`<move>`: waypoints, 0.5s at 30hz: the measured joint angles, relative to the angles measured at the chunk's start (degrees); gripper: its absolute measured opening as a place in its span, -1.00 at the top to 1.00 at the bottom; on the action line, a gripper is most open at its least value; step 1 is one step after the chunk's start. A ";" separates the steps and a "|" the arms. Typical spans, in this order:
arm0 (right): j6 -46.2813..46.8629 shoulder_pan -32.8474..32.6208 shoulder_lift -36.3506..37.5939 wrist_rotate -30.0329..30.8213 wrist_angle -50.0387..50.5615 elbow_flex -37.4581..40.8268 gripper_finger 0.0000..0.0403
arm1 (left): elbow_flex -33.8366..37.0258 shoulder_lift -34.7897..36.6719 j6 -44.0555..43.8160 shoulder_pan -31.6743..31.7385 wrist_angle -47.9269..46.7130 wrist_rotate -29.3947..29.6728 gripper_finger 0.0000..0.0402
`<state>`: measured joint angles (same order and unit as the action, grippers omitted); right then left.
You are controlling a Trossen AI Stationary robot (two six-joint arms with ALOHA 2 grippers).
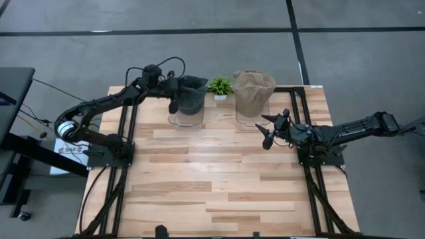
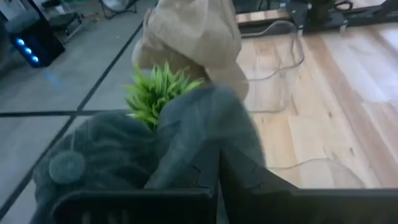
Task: Pick & Place hat
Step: Return to Home Position
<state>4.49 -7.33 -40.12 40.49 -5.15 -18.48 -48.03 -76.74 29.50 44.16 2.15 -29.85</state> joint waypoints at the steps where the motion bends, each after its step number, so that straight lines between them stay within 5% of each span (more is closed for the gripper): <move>1: 0.00 0.00 0.00 0.00 0.00 0.00 -0.11 | 0.02 -0.68 0.00 0.20 0.32 0.00 0.97; 15: 0.02 0.00 0.00 0.00 0.00 0.01 -0.11 | 0.04 -0.94 0.04 3.28 3.50 3.11 0.97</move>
<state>4.51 -7.33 -40.12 40.49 -5.15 -18.47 -47.99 -77.68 29.54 47.45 5.64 -26.73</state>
